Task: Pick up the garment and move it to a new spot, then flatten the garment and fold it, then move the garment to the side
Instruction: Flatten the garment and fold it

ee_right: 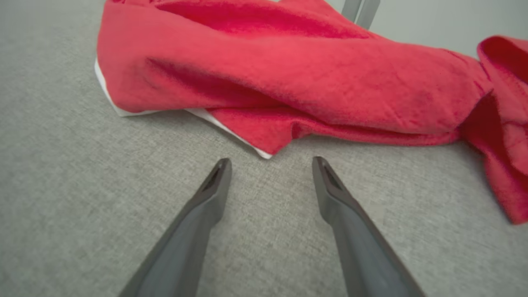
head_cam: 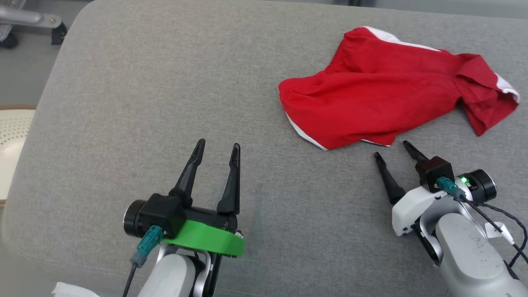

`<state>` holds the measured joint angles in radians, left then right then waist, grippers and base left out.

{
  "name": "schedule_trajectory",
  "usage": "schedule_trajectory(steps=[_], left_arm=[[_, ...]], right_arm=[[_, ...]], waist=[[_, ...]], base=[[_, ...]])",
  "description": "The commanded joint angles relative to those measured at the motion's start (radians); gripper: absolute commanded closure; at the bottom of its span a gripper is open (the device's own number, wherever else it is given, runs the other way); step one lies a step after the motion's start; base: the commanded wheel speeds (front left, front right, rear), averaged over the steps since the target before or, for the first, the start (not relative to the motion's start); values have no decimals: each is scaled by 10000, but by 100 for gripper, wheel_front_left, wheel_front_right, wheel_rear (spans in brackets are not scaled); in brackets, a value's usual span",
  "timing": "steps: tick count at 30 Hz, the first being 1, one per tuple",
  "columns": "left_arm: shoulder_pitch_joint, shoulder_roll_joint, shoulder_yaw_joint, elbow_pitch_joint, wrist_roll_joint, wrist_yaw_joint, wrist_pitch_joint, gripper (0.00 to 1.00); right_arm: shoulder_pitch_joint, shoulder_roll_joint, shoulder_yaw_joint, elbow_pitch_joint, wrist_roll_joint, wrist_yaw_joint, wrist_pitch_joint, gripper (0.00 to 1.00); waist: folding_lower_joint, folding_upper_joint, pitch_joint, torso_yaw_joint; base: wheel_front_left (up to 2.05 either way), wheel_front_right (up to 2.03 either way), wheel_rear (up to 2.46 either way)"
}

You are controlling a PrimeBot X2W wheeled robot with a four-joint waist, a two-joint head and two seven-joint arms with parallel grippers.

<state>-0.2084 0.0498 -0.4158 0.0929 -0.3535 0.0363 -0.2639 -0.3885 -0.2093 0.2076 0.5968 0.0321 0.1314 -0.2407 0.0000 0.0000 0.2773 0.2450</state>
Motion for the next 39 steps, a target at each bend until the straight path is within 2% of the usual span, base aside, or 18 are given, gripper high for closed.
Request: schedule_trajectory(steps=[1, 9, 10, 11, 12, 13, 21, 32, 39], left_arm=[[-157, 19, -15, -31, -37, 40, -1, 0], [-99, 19, -42, -157, -243, 240, -1, 0], [-100, 19, -75, -150, -242, 239, -1, 0], [-99, 19, -93, -141, -238, 236, -1, 0], [-90, 19, -107, -121, -225, 231, -1, 0], [-79, 19, -107, -103, -209, 236, -1, 0], [-68, 19, 132, 24, -4, 112, -1, 0], [250, 22, 725, 149, 271, -93, -1, 0], [279, 23, 788, 160, 303, -193, -1, 0]], right_arm=[[-221, -67, 10, 222, 16, -15, -76, 0], [-720, -62, -389, 1236, -367, -13, -164, 0], [-754, -33, -486, 1342, -433, -15, -173, 9], [-774, -21, -543, 1415, -510, -15, -169, 45], [-805, 3, -591, 1509, -591, -15, -180, 95], [-810, 29, -622, 1577, -653, -15, -185, 100], [-630, 165, -907, 1268, -905, -15, -217, 100], [749, -341, -1316, -40, -836, -15, -199, 100], [1718, -440, -2183, -1027, -1208, -15, 779, 100]], waist=[[0, 0, 421, 681], [0, 0, 420, 996], [0, 0, 412, 998], [0, 0, 403, 992], [0, 0, 381, 970], [0, 0, 359, 943], [0, 0, 4, 278], [0, 0, -754, -1440], [0, 0, -929, -2185]], base=[[0, 0, 0], [0, 0, 0], [0, 0, 0], [0, 0, 0], [0, 0, 0], [0, 0, 0], [0, 0, 0], [0, 0, 0], [0, 0, 0]])
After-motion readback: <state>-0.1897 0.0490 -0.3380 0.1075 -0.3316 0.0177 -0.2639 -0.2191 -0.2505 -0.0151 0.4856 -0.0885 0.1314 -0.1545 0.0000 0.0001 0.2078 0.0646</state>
